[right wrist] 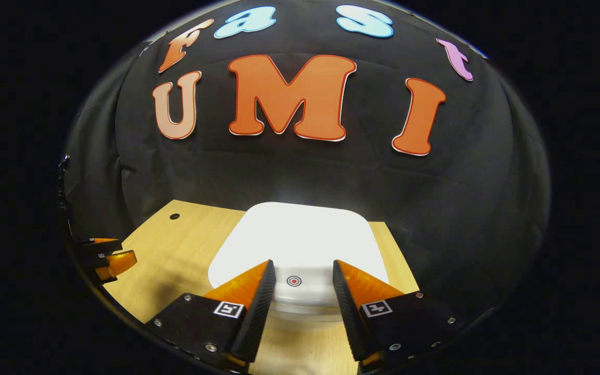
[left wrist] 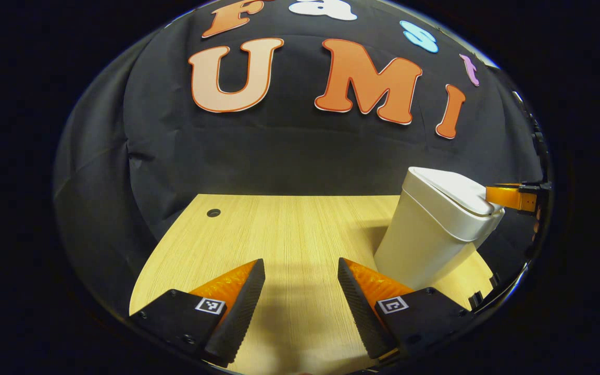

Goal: Press the lid of the desktop garbage bin to open it, pick up the crumpled paper on the desktop and throw it into the bin, then pick up the pop can on the desktop and drop it into the bin, and finally close the garbage bin lid.

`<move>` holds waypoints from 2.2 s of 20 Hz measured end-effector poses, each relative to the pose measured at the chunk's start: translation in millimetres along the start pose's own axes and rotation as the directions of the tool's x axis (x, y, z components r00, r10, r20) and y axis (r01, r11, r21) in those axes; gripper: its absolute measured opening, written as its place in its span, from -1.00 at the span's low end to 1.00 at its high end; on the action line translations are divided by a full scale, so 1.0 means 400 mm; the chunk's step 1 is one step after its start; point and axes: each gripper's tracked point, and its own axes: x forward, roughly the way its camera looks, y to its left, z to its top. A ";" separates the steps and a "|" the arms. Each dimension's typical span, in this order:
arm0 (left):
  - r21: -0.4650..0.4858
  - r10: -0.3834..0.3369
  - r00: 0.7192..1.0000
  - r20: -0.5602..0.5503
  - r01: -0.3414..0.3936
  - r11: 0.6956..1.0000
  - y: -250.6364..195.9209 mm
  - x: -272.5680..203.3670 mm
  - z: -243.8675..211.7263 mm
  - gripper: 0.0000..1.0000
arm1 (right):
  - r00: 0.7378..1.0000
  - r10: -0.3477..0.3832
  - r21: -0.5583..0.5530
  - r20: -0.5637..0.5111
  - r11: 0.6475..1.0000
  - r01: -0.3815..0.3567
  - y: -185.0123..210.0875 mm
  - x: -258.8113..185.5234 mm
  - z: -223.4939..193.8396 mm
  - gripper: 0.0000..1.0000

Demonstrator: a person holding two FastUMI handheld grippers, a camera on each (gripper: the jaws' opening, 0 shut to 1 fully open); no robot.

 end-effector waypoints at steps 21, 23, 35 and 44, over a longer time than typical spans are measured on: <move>0.065 -0.053 0.991 0.122 0.045 0.997 -0.047 -0.030 0.174 0.82 | 1.000 0.016 0.034 0.009 0.999 -0.016 0.046 -0.035 -0.020 0.06; 0.072 -0.047 0.986 0.158 0.036 0.997 -0.038 -0.043 0.208 0.79 | 0.999 0.014 0.001 0.038 1.000 -0.014 0.053 -0.035 -0.010 0.14; 0.063 0.014 0.942 0.335 -0.037 0.997 0.045 -0.123 0.355 0.80 | 0.934 0.135 -0.139 0.331 0.986 -0.093 0.237 -0.070 0.180 0.80; 0.041 0.097 0.892 0.442 -0.129 0.991 0.123 -0.184 0.400 0.80 | 0.889 0.230 -0.205 0.396 0.966 -0.158 0.368 -0.085 0.217 0.98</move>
